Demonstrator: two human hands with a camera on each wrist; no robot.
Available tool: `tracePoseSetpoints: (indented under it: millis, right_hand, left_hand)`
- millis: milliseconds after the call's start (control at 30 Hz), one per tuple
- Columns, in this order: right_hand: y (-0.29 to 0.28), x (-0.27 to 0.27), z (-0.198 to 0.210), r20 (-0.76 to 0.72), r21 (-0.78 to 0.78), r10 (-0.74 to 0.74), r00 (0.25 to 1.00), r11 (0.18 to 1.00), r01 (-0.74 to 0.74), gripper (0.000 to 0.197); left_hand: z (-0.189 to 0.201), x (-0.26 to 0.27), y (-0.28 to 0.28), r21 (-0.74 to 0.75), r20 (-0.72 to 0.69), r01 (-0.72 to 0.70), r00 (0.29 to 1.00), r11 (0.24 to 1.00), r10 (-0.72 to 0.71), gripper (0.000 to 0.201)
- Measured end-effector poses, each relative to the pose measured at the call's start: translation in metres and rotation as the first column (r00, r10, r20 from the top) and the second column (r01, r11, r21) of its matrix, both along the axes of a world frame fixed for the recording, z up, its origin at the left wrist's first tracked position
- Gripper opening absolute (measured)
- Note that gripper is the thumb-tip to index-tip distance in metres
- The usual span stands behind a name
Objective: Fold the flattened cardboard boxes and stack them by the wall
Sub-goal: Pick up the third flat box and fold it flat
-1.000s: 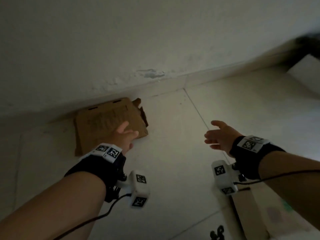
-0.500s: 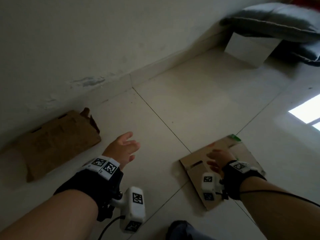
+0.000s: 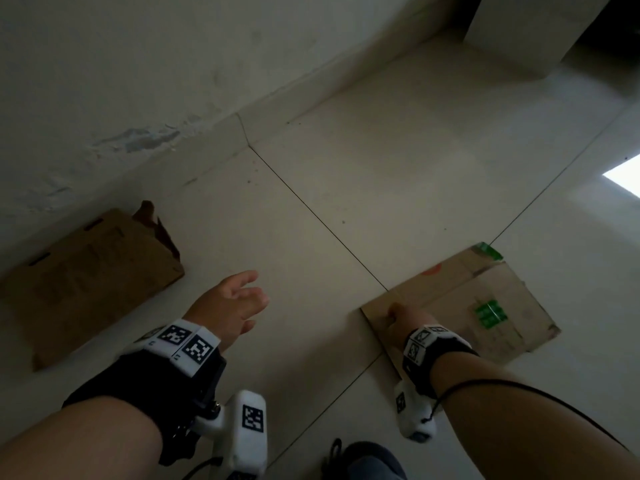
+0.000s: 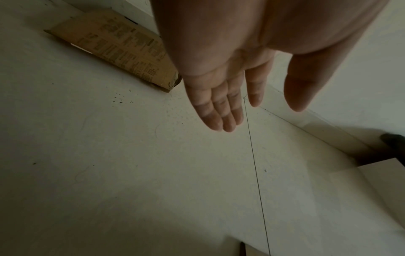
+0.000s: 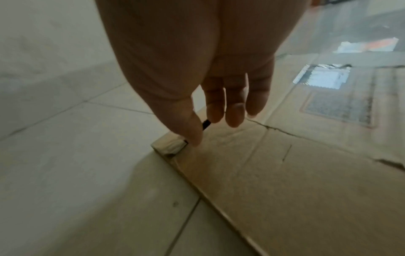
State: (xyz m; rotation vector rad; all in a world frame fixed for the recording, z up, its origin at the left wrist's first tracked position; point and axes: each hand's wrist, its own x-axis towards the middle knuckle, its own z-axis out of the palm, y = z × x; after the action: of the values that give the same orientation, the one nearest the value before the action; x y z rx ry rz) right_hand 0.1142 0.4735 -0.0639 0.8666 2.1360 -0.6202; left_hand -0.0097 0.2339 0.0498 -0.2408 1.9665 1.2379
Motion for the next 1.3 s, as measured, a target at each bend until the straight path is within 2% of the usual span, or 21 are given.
tracePoseSetpoints:
  millis: [167,300,433,600,833,1000,1167,1300]
  right_hand:
    - [0.006,-0.003,-0.001,0.056,0.065,0.180,0.982,0.981,-0.183,0.038]
    - [0.008,0.001,-0.005,0.011,0.158,0.318,0.948,0.936,-0.315,0.043]
    - [-0.002,0.001,-0.013,-0.067,0.228,0.349,0.935,0.917,-0.326,0.059]
    - [-0.013,-0.009,-0.028,-0.037,0.262,0.344,0.938,0.909,-0.323,0.073]
    - [-0.020,-0.027,-0.034,0.006,0.335,0.375,0.927,0.873,-0.355,0.048]
    - [-0.016,-0.047,-0.022,0.026,0.356,0.450,0.893,0.830,-0.429,0.039]
    - [-0.007,-0.065,0.012,-0.106,0.460,0.499,0.860,0.792,-0.403,0.036]
    - [-0.005,-0.087,0.062,-0.211,0.521,0.508,0.835,0.781,-0.344,0.034]
  left_hand:
    - [-0.009,0.000,0.005,-0.035,0.006,0.037,0.999,0.999,-0.037,0.047]
    - [-0.014,0.008,0.010,-0.039,0.019,0.059,0.998,0.998,-0.058,0.045]
    - [-0.016,0.014,0.012,-0.048,0.030,0.082,0.996,0.995,-0.080,0.045]
    - [-0.018,0.013,0.003,-0.081,0.032,0.121,0.992,0.989,-0.119,0.046]
    - [-0.021,0.009,-0.009,-0.109,0.052,0.107,0.993,0.988,-0.102,0.047]
    - [-0.021,0.011,-0.010,-0.094,0.055,0.105,0.993,0.990,-0.100,0.046]
    - [-0.009,0.011,-0.011,-0.096,0.002,0.112,0.994,0.989,-0.113,0.045]
    - [0.015,0.010,-0.016,-0.075,-0.020,0.102,0.994,0.992,-0.104,0.045]
